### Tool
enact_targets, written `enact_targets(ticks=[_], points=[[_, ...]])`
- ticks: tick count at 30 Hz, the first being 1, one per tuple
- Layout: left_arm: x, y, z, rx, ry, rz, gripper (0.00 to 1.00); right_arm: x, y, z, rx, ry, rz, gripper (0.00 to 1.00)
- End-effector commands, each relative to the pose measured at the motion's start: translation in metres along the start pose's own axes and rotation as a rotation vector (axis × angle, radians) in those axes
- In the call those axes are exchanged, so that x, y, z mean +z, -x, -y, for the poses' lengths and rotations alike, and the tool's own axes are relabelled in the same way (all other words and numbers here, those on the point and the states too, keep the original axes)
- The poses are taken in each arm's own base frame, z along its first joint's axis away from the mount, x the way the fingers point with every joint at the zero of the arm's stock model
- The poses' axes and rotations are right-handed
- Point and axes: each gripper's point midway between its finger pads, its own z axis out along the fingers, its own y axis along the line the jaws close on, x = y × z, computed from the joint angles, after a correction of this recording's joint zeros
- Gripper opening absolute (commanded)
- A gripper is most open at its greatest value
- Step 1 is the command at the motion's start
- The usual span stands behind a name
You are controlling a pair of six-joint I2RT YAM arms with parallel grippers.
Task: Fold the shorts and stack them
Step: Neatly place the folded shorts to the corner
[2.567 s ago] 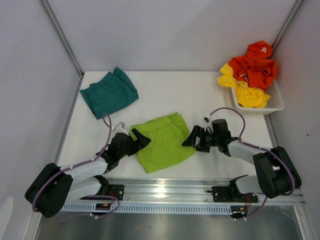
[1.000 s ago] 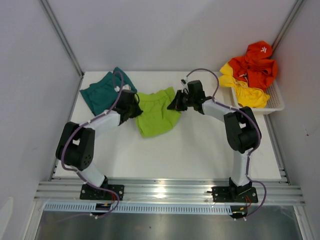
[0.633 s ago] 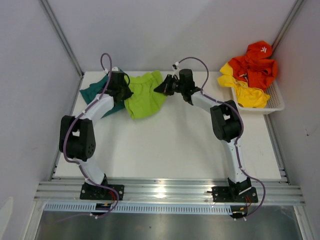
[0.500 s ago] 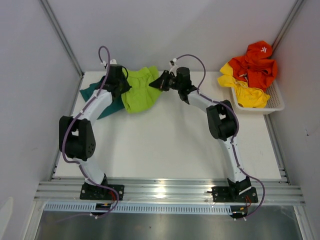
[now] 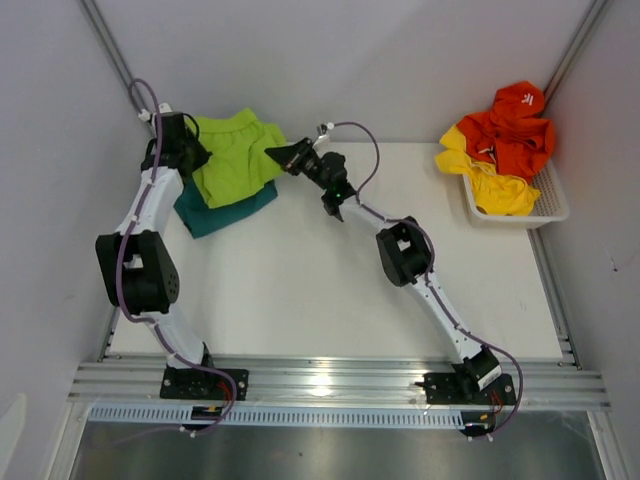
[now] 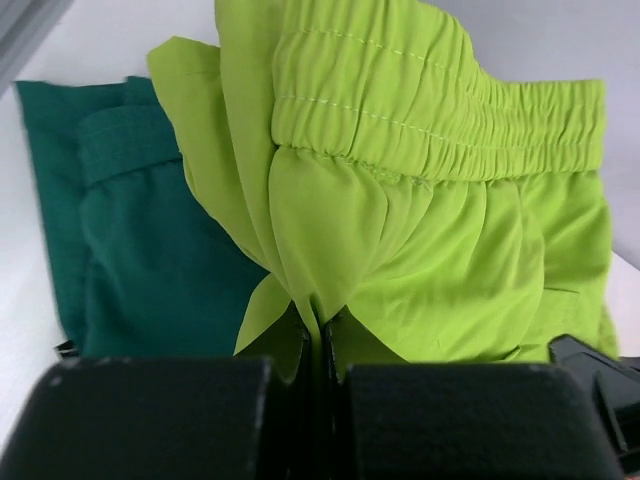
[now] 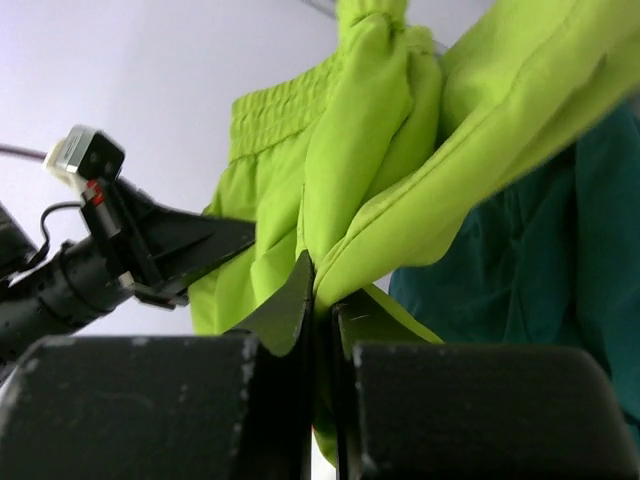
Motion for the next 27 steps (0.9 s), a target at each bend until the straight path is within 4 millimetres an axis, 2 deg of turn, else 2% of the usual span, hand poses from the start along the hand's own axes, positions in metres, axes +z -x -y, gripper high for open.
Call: enact_targets(ticks=[1,2,3,4,5,6,8,18,22,27], points=[[0.002,0.015,-0.025,-0.018,0.020,0.026,0.00,0.017,0.014,-0.024,0.100,0.078,0.245,0.00],[0.005,0.014,-0.032,-0.030,0.030,0.028,0.00,0.020,0.016,-0.023,0.110,0.065,0.281,0.00],[0.007,0.013,-0.043,-0.042,0.042,0.022,0.00,0.024,0.010,-0.016,0.119,0.036,0.284,0.00],[0.008,0.013,-0.047,-0.049,0.047,0.024,0.00,0.027,0.003,-0.017,0.125,0.040,0.293,0.00],[0.009,0.009,-0.053,-0.052,0.060,0.017,0.00,0.028,0.006,-0.012,0.130,0.017,0.335,0.00],[0.009,0.013,-0.057,-0.051,0.066,0.038,0.00,0.028,0.006,-0.010,0.131,0.008,0.345,0.00],[0.011,0.012,-0.063,-0.043,0.075,0.044,0.00,0.029,0.006,-0.011,0.139,0.001,0.363,0.00],[0.025,0.003,-0.086,-0.033,0.098,0.042,0.00,0.027,0.008,0.014,0.204,-0.098,0.424,0.00],[0.030,0.002,-0.093,-0.056,0.085,0.019,0.00,0.027,0.008,0.015,0.221,-0.102,0.408,0.00],[0.032,0.004,-0.101,-0.048,0.099,0.018,0.00,0.032,0.001,0.004,0.214,-0.118,0.375,0.00]])
